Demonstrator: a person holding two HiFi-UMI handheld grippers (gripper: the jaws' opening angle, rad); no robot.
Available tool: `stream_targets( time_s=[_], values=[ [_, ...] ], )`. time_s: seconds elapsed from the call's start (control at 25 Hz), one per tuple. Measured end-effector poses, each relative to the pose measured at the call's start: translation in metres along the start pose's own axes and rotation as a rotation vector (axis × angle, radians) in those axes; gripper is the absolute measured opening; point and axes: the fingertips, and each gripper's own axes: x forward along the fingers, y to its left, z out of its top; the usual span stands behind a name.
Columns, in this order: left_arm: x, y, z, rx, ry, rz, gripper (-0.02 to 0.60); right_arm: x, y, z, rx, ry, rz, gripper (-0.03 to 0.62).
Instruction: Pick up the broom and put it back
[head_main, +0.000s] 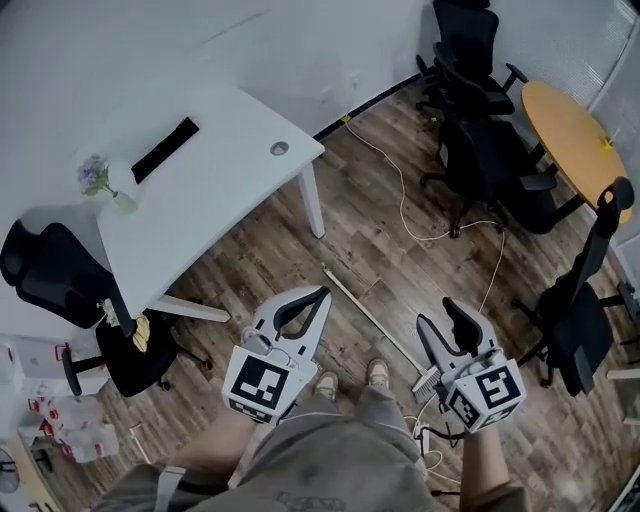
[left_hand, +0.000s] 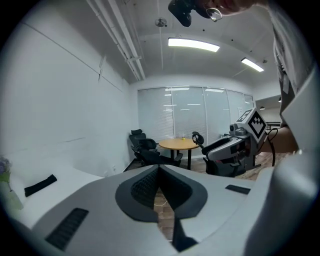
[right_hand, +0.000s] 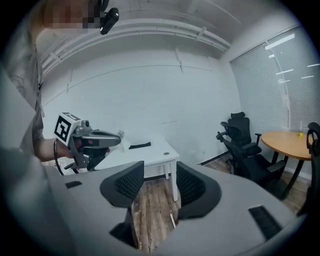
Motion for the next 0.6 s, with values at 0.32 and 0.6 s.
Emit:
stream_targets(
  time_s=[0.32, 0.6],
  values=[
    [0.036, 0.019, -0.062, -0.073, 0.128, 0.129, 0.015, 0.078, -0.042, -0.063, -0.015, 0.187, 0.138, 0.212],
    [0.062, 0.043, -0.152, -0.155, 0.248, 0.182, 0.015, 0.157, -0.055, -0.160, -0.104, 0.379, 0.189, 0.212]
  ],
)
